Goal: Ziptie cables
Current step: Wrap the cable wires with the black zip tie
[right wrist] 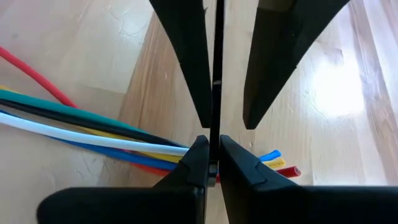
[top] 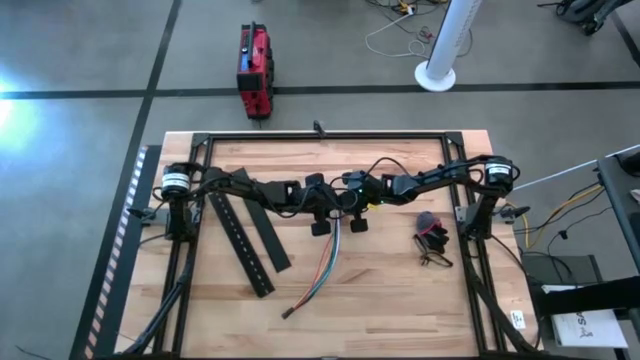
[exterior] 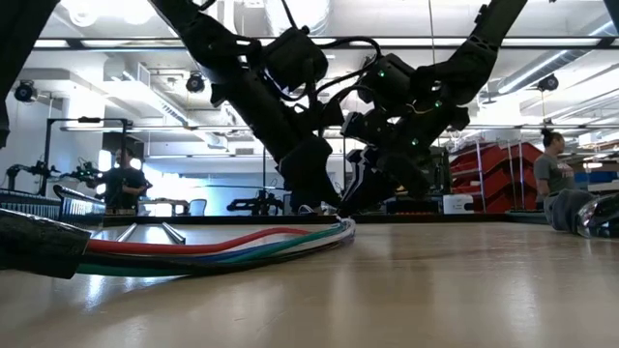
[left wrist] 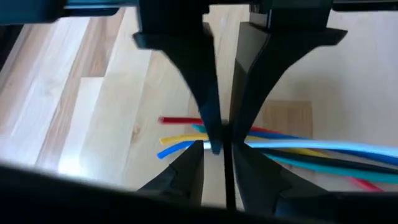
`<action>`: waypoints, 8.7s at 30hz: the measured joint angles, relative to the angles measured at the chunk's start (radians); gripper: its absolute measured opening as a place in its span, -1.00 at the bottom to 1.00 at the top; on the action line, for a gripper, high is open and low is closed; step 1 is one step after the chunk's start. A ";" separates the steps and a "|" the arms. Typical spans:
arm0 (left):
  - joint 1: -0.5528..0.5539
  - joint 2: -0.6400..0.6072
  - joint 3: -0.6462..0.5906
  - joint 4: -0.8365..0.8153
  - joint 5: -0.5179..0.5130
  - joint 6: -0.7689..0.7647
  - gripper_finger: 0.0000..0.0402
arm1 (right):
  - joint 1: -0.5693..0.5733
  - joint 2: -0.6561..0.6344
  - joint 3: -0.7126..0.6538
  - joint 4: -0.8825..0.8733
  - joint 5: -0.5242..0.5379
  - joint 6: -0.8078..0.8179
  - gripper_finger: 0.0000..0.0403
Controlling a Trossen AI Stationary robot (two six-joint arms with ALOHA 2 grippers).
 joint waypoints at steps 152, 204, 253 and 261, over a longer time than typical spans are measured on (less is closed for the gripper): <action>-0.012 -0.256 -0.356 0.194 -0.052 -0.176 -0.90 | -0.011 -0.045 -0.008 -0.099 0.028 0.138 -0.98; -0.020 0.085 0.109 -0.102 -0.131 0.011 -0.69 | -0.010 -0.056 -0.020 -0.164 0.027 0.123 -0.99; -0.020 0.085 0.098 -0.116 -0.128 -0.122 -1.00 | -0.039 0.084 -0.290 0.671 -0.051 0.127 -0.63; -0.020 0.085 0.093 -0.117 -0.123 -0.129 -1.00 | -0.059 0.077 -0.292 0.655 -0.053 0.124 -0.81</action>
